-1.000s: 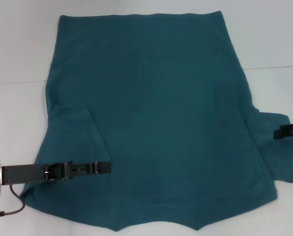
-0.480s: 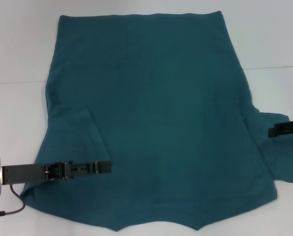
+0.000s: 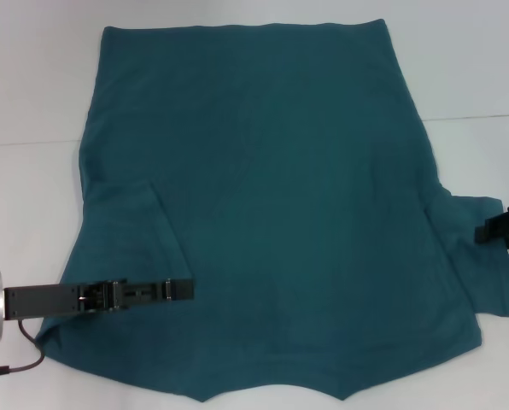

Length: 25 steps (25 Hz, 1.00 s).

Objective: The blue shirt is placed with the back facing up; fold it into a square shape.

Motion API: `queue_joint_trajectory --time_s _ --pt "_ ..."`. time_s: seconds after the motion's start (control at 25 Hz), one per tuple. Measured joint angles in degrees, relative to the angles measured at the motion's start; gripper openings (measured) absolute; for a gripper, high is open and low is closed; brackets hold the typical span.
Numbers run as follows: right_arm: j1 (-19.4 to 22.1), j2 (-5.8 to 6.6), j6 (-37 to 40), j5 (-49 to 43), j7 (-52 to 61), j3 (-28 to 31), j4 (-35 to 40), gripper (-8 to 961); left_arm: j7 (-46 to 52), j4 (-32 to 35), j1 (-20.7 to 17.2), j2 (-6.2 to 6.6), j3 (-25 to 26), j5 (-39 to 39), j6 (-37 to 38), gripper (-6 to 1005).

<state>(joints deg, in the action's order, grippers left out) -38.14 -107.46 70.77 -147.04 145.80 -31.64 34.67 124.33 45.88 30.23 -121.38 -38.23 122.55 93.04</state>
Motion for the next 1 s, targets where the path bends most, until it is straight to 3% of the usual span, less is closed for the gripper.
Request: queue_joint_trajectory --time_s 0.32,0.56,0.76,1.0 --pt "0.22 0.29 0.07 -0.09 0.0 0.0 0.68 261 0.08 0.0 0.01 0.0 0.0 -0.04 0.12 917" --pt "0.1 0.56 0.31 -0.2 0.21 -0.09 0.71 55 0.11 0.0 0.01 0.08 0.0 -0.04 0.13 919" --pt "-0.01 0.74 0.58 -0.87 0.43 -0.14 1.01 21 0.12 0.0 -0.01 0.16 0.0 -0.04 0.32 919" --pt "-0.06 1.9 0.86 -4.04 2.58 -0.08 3.41 21 0.54 0.0 -0.29 0.26 0.0 -0.04 0.5 918"
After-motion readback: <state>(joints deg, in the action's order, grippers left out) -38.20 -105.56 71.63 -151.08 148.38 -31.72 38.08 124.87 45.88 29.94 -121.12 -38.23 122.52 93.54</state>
